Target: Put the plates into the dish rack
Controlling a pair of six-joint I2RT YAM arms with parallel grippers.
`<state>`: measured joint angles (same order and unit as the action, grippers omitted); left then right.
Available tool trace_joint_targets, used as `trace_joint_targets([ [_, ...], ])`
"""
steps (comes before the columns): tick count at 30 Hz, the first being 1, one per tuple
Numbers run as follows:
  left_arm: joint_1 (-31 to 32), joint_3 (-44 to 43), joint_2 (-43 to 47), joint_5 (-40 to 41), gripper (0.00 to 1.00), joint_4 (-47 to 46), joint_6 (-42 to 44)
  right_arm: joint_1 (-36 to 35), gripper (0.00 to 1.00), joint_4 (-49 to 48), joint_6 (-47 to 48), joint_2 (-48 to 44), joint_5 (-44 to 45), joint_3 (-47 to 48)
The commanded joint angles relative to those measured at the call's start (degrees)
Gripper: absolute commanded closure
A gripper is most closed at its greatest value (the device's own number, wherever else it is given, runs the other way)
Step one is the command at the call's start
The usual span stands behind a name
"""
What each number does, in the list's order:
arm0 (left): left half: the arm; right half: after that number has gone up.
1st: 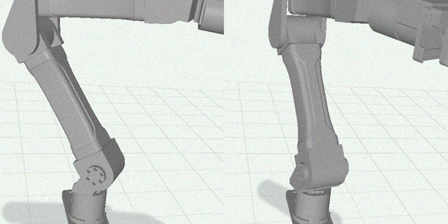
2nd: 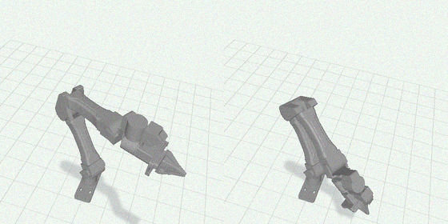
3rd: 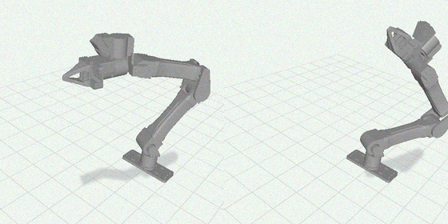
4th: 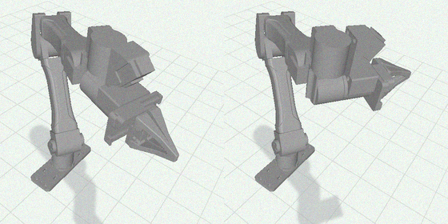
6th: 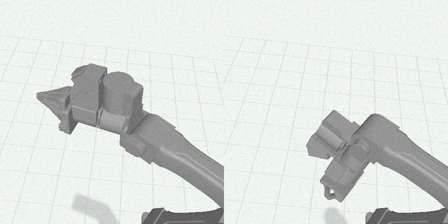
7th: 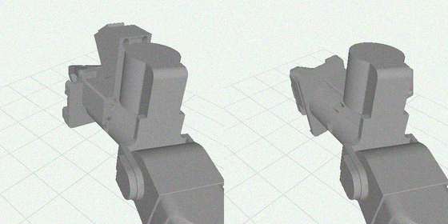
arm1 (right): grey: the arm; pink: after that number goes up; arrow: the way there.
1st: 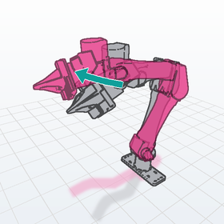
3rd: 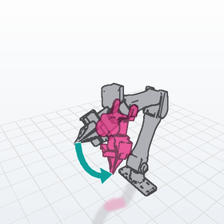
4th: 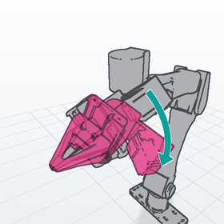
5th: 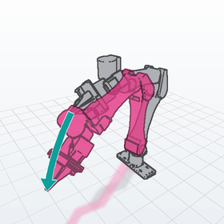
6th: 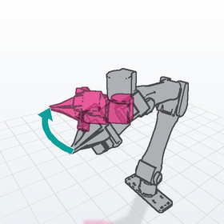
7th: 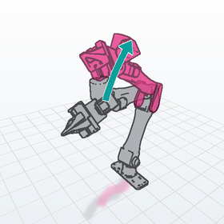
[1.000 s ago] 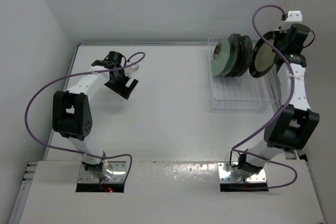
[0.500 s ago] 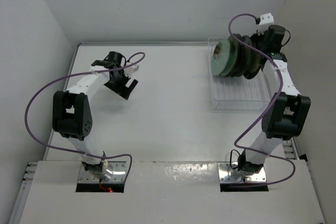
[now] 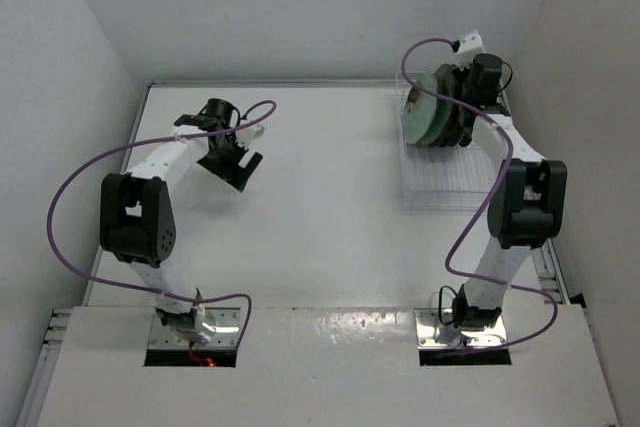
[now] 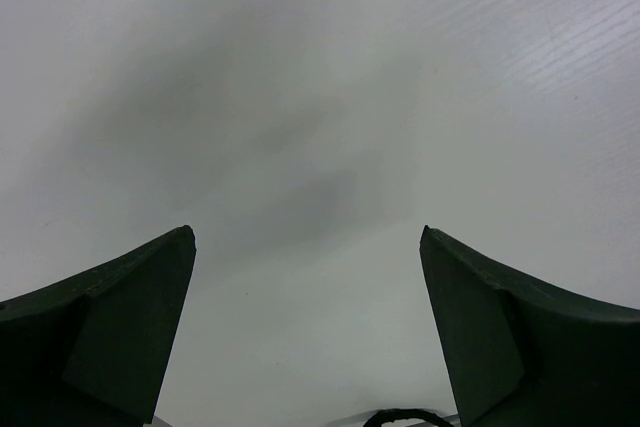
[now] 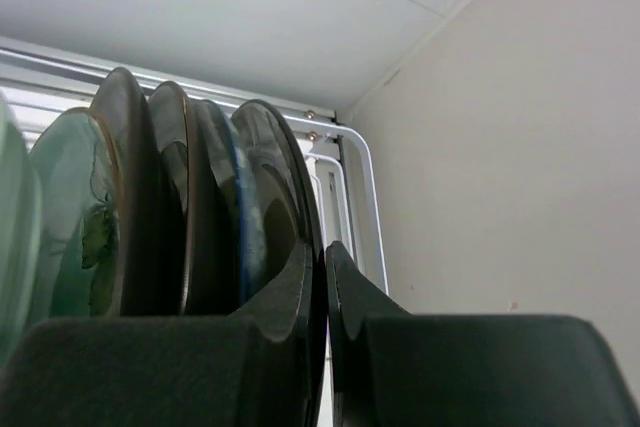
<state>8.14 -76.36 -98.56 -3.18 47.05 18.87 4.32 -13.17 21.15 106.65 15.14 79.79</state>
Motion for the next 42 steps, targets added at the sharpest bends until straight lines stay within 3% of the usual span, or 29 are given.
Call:
trace_joint_targets([
  [1,-0.23,-2.13,0.56,0.02,0.00,0.06,-0.68,-0.71,1.00,-8.97,0.39,0.57,5.67,0.98],
  [5,-0.23,-2.13,0.57,0.02,0.00,0.06,-0.68,-0.80,0.88,-9.51,1.35,-0.04,7.01,0.63],
  [10,-0.23,-2.13,-0.05,0.02,0.00,0.06,-0.68,0.69,0.84,-11.79,0.39,-3.99,9.65,-1.74],
  [14,-0.23,-3.27,-0.66,-0.51,0.00,0.06,-0.68,2.62,0.59,-9.60,-4.17,-6.97,10.62,-2.18],
  [19,-0.23,-5.02,-1.72,-1.04,0.00,0.06,-0.15,3.94,0.38,-6.53,-8.39,-12.42,9.83,-1.13],
  [20,-0.23,-5.03,-2.50,-1.04,0.00,0.06,-0.15,4.03,0.28,-5.56,-9.36,-13.30,9.83,-0.60],
  [22,-0.23,-6.86,-3.29,-2.18,0.00,0.06,-0.15,4.29,0.16,3.18,-15.84,-17.43,8.16,1.68],
  [23,0.29,-8.09,-4.00,-2.18,0.00,0.06,-0.15,4.56,0.07,9.41,-17.87,-19.97,4.33,2.21],
  [25,0.99,-9.33,-4.70,-2.70,0.00,0.06,-0.15,6.91,0.01,17.95,-27.31,-24.52,-4.87,2.22],
  [28,2.75,-11.53,-6.37,-2.71,0.00,0.06,-0.15,9.04,0.01,22.22,-33.87,-33.42,-27.61,-6.55],
  [29,2.76,-12.14,-6.90,-3.58,0.00,0.06,-0.15,9.04,0.01,21.61,-34.59,-35.18,-29.44,-8.66],
  [34,4.42,-16.19,-9.54,-5.69,0.00,0.06,-1.56,8.69,0.01,20.11,-48.54,-53.78,-30.97,-33.93],
  [38,5.65,-16.72,-11.56,-6.83,0.00,0.06,-2.61,8.52,0.01,27.65,-55.32,-61.64,-29.82,-42.60],
  [42,7.50,-15.58,-12.18,-7.45,0.00,0.06,-3.32,8.51,0.01,47.23,-56.04,-65.77,-26.74,-44.37],
])
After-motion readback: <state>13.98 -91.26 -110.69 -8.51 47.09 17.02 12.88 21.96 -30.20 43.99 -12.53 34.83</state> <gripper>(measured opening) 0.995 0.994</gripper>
